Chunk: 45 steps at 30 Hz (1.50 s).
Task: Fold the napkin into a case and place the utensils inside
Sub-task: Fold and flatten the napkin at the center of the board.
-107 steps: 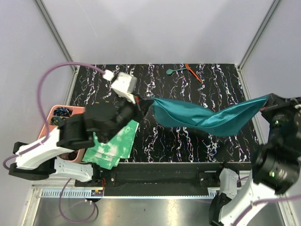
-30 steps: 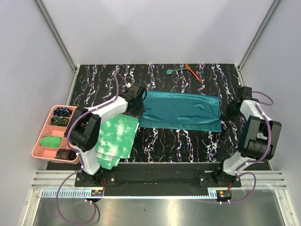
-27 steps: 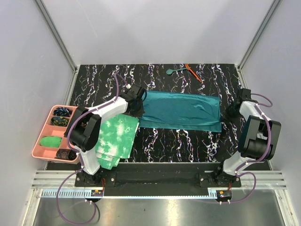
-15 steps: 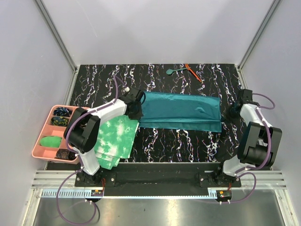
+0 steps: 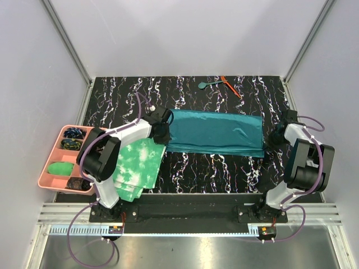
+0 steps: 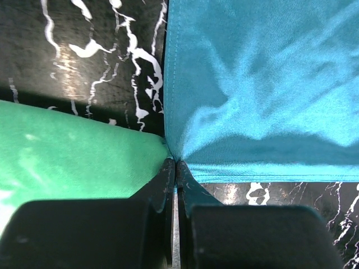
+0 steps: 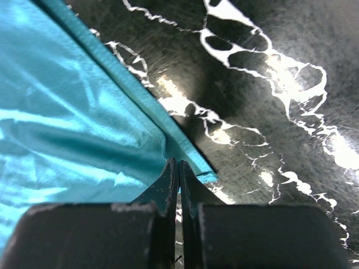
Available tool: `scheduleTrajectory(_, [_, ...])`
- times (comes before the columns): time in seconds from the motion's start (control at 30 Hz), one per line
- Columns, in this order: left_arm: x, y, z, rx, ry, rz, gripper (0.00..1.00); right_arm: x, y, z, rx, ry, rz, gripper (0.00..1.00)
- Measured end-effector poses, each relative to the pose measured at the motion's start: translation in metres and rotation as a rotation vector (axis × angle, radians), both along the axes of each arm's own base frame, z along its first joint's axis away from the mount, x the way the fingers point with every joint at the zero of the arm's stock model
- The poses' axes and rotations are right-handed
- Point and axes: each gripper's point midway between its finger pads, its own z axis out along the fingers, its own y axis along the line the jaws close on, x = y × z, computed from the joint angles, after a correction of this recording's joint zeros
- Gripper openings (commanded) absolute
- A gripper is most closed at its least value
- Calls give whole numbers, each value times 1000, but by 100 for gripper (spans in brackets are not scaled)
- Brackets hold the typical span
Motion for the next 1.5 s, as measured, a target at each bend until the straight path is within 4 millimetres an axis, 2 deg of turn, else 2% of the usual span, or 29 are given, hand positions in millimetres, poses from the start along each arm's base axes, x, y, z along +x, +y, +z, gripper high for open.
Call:
scheduleTrajectory(0.23, [-4,-5,-5,-17,24,-18,0,-3,-3,-8,-14,22,-8,0])
scheduleTrajectory(0.77, [-11,-9,-10,-40,41,-44,0,-3,-7,-11,-32,25,-22,4])
scheduleTrajectory(1.17, [-15,-7,-14,-25,47,-45,9,-5,-6,-12,-30,29,-21,16])
scheduleTrajectory(1.3, [-15,-6,-14,-19,44,-43,25,-7,-5,-13,-28,34,-23,32])
scheduleTrajectory(1.33, [-14,-6,-14,-19,44,-42,33,-8,-5,-13,-26,35,-22,37])
scheduleTrajectory(1.37, [-14,-6,-14,-20,43,-43,36,-8,-4,-13,-23,35,-21,48])
scheduleTrajectory(1.43, [-14,-6,-12,-19,38,-46,42,-10,-3,-11,-22,35,-15,57])
scheduleTrajectory(1.47, [-14,-6,-10,-20,33,-47,48,-10,-3,-8,-26,30,-10,66])
scheduleTrajectory(1.5, [-13,-6,-6,-23,25,-46,51,-11,-3,-3,-31,21,-3,71])
